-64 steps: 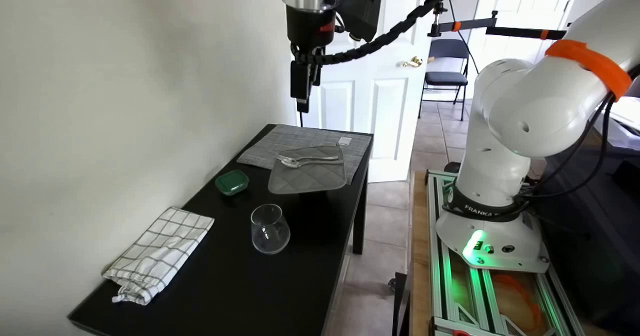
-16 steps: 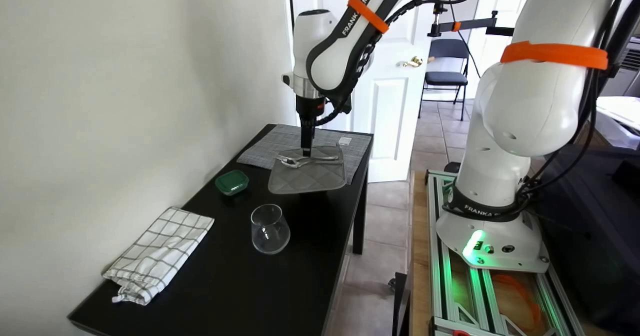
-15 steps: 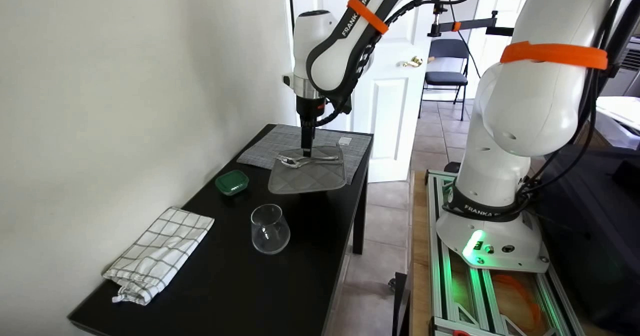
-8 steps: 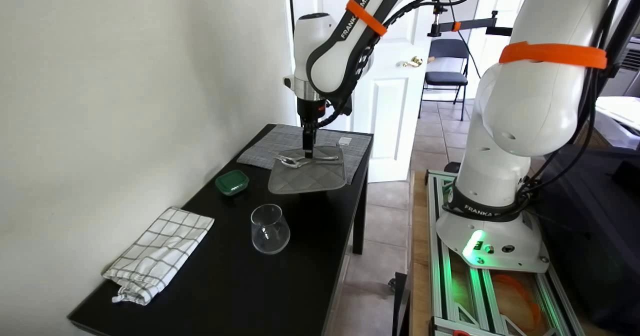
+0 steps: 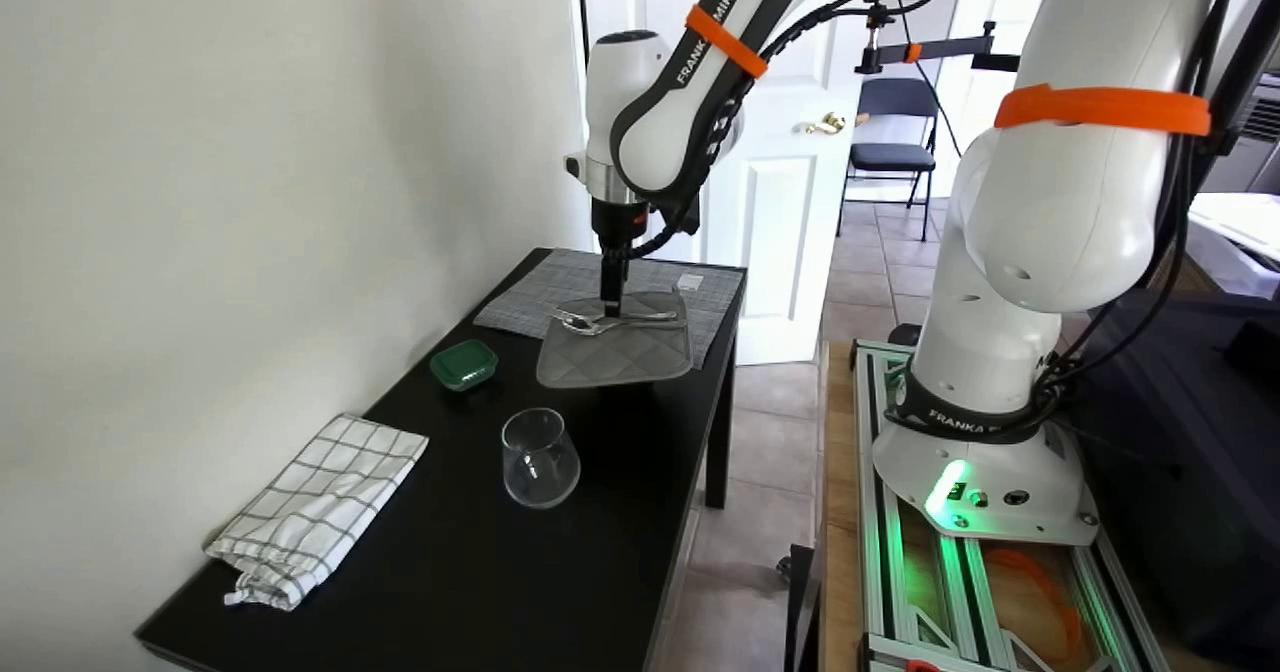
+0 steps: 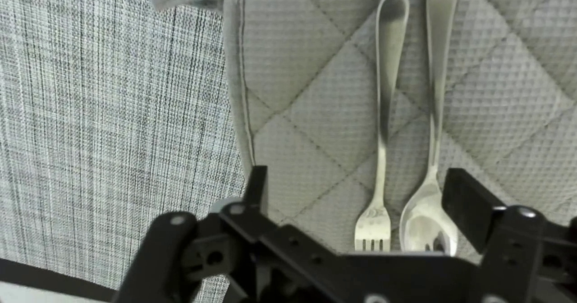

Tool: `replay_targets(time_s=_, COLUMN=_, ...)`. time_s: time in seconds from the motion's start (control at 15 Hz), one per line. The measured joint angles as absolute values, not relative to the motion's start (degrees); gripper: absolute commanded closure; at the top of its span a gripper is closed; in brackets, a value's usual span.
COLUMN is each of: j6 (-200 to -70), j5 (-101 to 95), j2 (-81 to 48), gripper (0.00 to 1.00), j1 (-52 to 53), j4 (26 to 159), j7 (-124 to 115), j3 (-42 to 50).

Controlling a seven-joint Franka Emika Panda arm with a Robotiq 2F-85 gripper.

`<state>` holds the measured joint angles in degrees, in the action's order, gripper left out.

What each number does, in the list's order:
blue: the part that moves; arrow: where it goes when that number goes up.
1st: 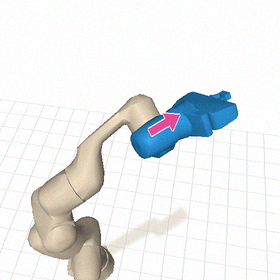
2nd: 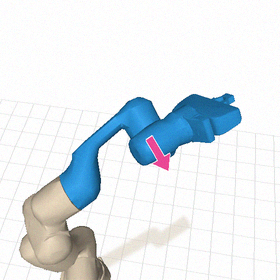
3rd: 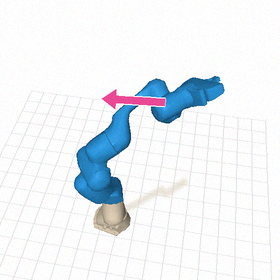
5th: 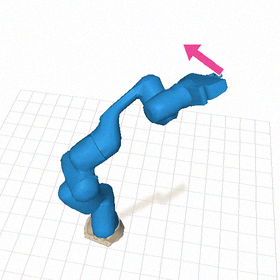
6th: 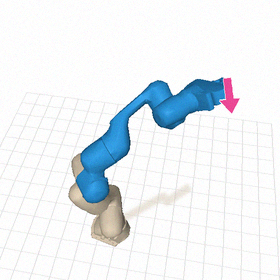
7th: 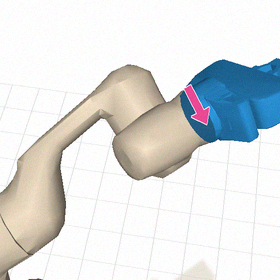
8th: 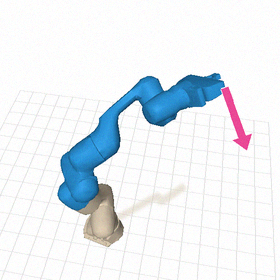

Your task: Move the spoon to the left

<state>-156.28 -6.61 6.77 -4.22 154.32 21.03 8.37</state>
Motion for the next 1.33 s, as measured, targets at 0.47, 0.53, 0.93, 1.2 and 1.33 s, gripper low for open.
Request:
replay_targets(time_s=0.47, j6=-158.1, j5=-6.6, j2=4.6, gripper=0.48, j1=-4.2, j4=153.4, j7=21.0, j3=8.2)
replay_targets(time_s=0.53, j6=-158.1, j5=-6.6, j2=4.3, gripper=0.45, j1=-4.2, j4=153.2, j7=21.0, j3=8.2)
replay_targets(time_s=0.93, j6=-158.1, j5=-6.6, j2=3.5, gripper=0.39, j1=-4.2, j4=152.9, j7=21.0, j3=7.9)
replay_targets(time_s=1.2, j6=-158.1, j5=-6.6, j2=3.4, gripper=0.71, j1=-4.2, j4=152.9, j7=21.0, j3=7.5)
replay_targets(time_s=1.33, j6=-158.1, j5=-6.6, j2=3.4, gripper=0.88, j1=-4.2, j4=152.9, j7=21.0, j3=7.4)
